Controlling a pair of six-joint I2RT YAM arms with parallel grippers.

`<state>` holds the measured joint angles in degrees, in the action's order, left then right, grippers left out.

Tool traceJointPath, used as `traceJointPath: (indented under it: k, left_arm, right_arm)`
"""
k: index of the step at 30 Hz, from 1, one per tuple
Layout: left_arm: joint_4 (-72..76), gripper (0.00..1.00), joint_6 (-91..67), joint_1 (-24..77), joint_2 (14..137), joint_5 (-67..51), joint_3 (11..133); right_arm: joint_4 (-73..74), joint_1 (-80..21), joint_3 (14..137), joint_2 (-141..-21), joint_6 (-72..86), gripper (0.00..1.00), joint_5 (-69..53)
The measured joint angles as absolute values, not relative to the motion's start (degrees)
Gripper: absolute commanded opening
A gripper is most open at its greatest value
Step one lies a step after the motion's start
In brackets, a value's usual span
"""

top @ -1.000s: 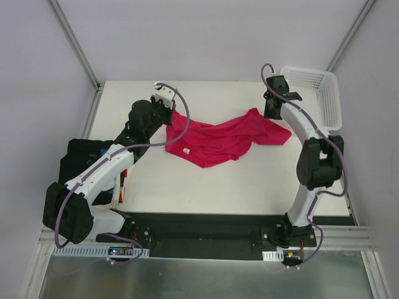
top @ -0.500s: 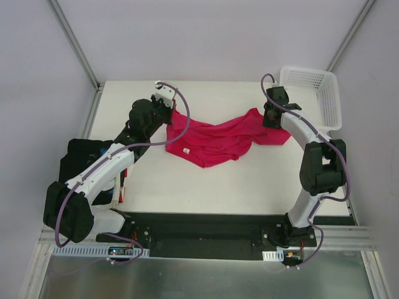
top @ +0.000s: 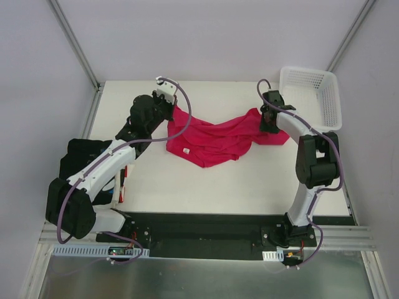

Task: Fold and stack the t-shirts
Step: Flatten out the tshirt

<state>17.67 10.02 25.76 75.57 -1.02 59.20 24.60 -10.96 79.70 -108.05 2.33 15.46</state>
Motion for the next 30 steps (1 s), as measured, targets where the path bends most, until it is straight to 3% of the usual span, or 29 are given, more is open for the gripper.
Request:
traceJointPath:
  k: [30]
  left_arm:
    - [16.8,0.0,11.11,25.76,79.77,-1.3,61.04]
  right_arm:
    - [22.92,-11.66,84.29,-114.59,4.29,0.37,12.32]
